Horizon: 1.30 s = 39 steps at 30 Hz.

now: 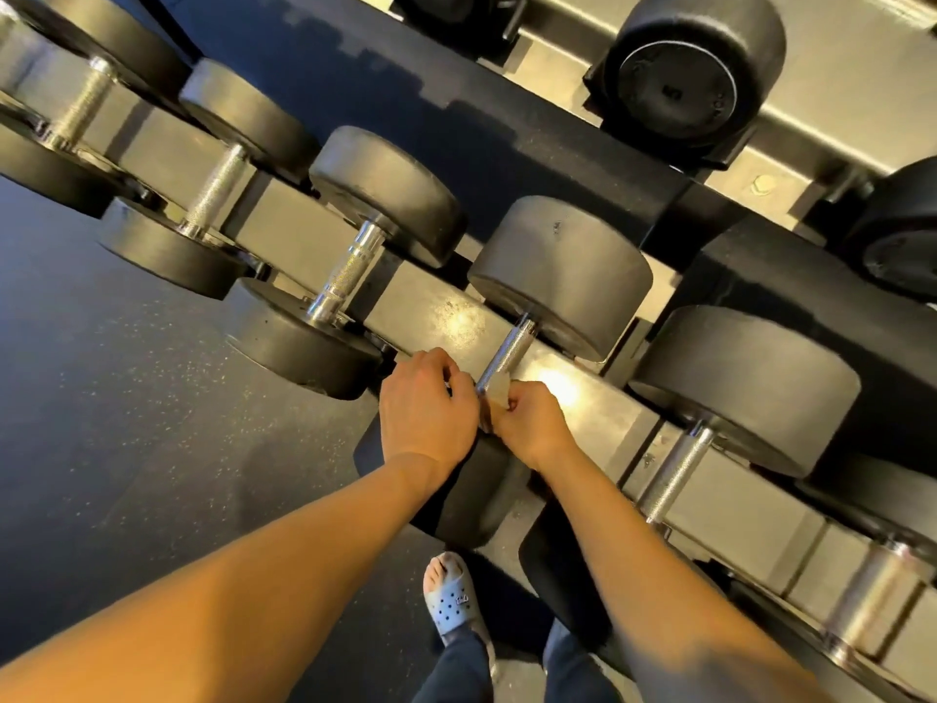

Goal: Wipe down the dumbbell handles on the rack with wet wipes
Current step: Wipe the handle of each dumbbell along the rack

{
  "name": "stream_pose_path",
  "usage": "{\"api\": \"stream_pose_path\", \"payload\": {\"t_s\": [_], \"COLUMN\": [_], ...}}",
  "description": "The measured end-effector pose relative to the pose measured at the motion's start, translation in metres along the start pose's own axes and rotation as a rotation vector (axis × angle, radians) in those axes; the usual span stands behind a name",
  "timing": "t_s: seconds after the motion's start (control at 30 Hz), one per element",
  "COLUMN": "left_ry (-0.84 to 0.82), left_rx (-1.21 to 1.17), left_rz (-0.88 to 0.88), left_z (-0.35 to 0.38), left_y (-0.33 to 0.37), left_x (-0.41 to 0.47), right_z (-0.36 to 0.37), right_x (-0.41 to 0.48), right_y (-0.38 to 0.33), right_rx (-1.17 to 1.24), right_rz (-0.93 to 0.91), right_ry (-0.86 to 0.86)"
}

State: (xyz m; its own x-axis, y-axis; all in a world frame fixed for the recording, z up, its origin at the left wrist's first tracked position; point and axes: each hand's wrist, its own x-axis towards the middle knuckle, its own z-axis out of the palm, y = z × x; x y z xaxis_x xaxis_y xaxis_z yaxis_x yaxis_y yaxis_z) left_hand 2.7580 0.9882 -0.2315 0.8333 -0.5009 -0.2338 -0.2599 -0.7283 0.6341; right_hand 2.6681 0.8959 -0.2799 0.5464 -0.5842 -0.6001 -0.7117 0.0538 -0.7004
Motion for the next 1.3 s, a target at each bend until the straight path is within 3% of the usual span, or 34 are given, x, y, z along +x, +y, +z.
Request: {"api": "stream_pose_path", "payload": {"t_s": [0.17,0.27,0.37,0.57,0.73,0.83,0.9,0.97,1.03,1.13,1.2,1.3], "left_ry": [-0.108,-0.217,-0.222,-0.306,-0.262,-0.396,-0.445,-0.363,-0.098,0.35,0.434,0.367], "left_rx": [-0.082,-0.321,-0.446,-0.808,-0.751,-0.727,-0.748,-0.74,-0.595,-0.195,-0.084,-0.072], "left_rz": [0.011,-0.05,-0.071,-0.505,-0.67,-0.664,-0.663,-0.633,-0.459,-0.192,-0.213,-0.312], "left_z": [-0.007,-0.022,-0.044,-0.096,-0.11,-0.117,-0.127,-0.139,-0.148,-0.152,-0.142,-0.119], "left_y": [-0.002,-0.002,-0.005,-0.015,-0.026,-0.028,-0.032,-0.038,-0.053,-0.081,-0.1,-0.112], "left_x": [0.0,0.006,0.021,0.058,0.078,0.083,0.085,0.088,0.092,0.101,0.113,0.129], "right_z": [-0.013,-0.011,-0.003,0.02,0.026,0.031,0.035,0.037,0.039,0.049,0.061,0.082], "right_x": [-0.013,-0.014,-0.013,-0.006,0.004,0.02,0.031,0.042,0.054,0.069,0.08,0.102], "right_y": [-0.031,-0.05,-0.077,-0.124,-0.136,-0.138,-0.143,-0.148,-0.156,-0.172,-0.182,-0.19], "right_rx": [0.349,0.388,0.39,0.383,0.153,-0.188,-0.293,-0.277,-0.235,-0.225,-0.246,-0.429], "right_rz": [-0.018,-0.07,-0.127,-0.159,-0.281,-0.532,-0.686,-0.672,-0.59,-0.585,-0.662,-0.78], "right_ry": [0.002,-0.07,-0.062,-0.221,-0.254,-0.164,-0.102,-0.061,-0.069,-0.08,-0.093,-0.084]}}
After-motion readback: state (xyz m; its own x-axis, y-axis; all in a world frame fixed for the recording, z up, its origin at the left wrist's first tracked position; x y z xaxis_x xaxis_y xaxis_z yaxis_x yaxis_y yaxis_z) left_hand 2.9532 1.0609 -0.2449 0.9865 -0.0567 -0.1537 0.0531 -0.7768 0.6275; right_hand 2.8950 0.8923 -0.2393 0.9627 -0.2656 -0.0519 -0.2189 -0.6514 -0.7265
